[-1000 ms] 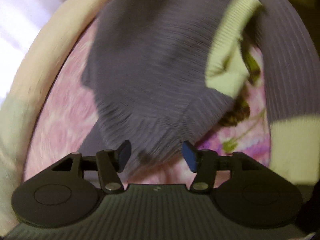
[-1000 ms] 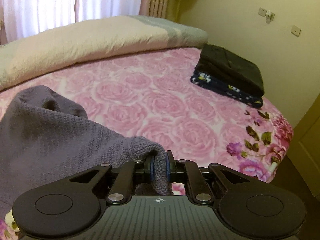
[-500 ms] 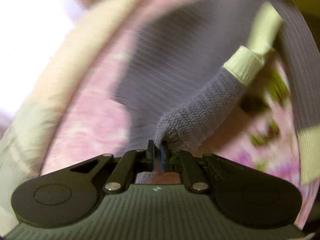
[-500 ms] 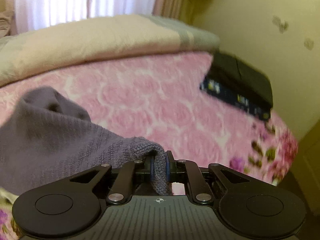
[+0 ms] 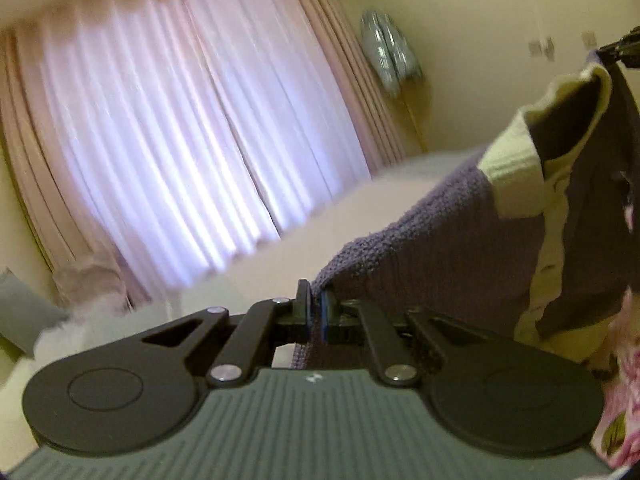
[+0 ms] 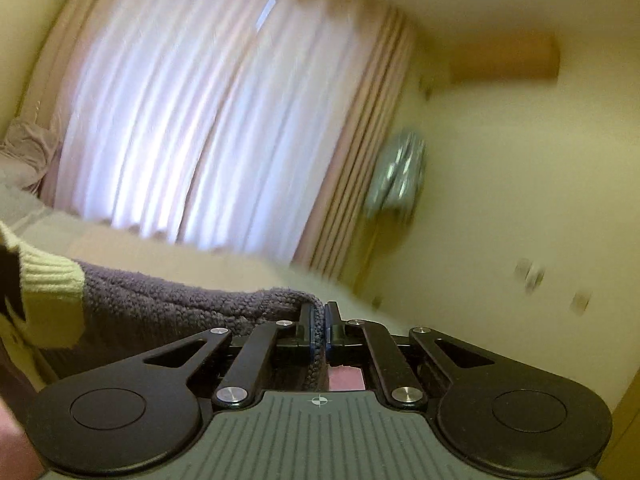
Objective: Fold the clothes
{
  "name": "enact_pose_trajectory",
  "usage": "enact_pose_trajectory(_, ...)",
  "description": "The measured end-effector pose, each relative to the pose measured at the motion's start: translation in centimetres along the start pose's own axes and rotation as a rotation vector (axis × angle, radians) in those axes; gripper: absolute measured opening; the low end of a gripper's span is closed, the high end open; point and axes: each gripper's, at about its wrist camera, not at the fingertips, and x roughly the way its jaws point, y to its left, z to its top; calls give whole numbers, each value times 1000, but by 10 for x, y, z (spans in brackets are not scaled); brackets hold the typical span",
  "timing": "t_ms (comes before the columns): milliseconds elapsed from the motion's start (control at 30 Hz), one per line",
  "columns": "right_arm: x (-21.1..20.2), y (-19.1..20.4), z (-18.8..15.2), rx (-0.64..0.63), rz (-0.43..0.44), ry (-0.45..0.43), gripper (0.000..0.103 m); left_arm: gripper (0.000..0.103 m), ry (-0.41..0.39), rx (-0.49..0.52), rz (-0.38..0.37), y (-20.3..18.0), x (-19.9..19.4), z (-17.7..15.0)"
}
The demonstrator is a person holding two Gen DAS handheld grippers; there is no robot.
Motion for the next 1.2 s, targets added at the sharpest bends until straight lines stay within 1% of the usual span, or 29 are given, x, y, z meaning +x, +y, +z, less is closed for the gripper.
enact_pose_trajectory(100,-26,-6,15,3,-28,-34,2,5,-57,13,-2,8,-33,20)
enact_pose_trajectory(200,-54,-14,22,9,-44,-75,2,5,-95,43,7,11,-66,33)
enact_pose_trajectory(333,-87,-26,25,13,-17,-148,2,5,-104,19,59,6,-119,44)
enact_pose_trajectory(433,-107,-38,22,18,49,-182,2,5,-81,-25,120,-8,-158,50)
enact_pose_trajectory(533,-126,-52,19,0,156,-197,2,5,-26,-119,187,-25,-190,58)
enact_pose_trajectory(633,-133,-70,17,-38,273,-205,2,5,28,-186,262,-38,-221,70)
enact_pose_trajectory(667,-132,-73,17,-53,302,-209,2,5,42,-192,272,-38,-220,75)
enact_pose_trajectory(800,-113,-76,26,-78,385,-236,2,5,94,-195,292,-30,-197,91)
enact_pose_trajectory(867,-93,-66,30,-80,403,-240,2,5,120,-196,301,-25,-185,99)
enact_pose_trajectory(900,-76,-56,33,-87,409,-225,2,5,143,-212,285,-18,-161,98)
enact_pose_trajectory(933,-55,-46,36,-89,414,-208,3,5,178,-250,258,-6,-125,90)
enact_pose_trajectory(967,-25,-33,36,-79,406,-180,2,5,217,-293,230,8,-86,80)
enact_pose_trajectory(1000,11,-13,37,-78,372,-138,3,7,255,-336,201,22,-47,70)
enact_pose_trajectory(1033,46,10,38,-104,322,-84,3,8,313,-375,167,34,-3,57)
enact_pose_trajectory(1067,86,32,37,-135,269,-7,3,14,367,-368,165,40,33,42)
enact_pose_trajectory(1100,127,52,35,-160,242,110,3,19,417,-342,176,43,65,27)
enact_pose_trajectory(1133,156,61,34,-136,257,225,3,20,467,-317,187,46,97,12)
enact_pose_trajectory(1167,176,63,31,-47,291,314,3,27,516,-291,198,48,128,-3)
enact_pose_trajectory(1200,191,64,28,40,328,390,3,35,560,-264,210,48,146,-17)
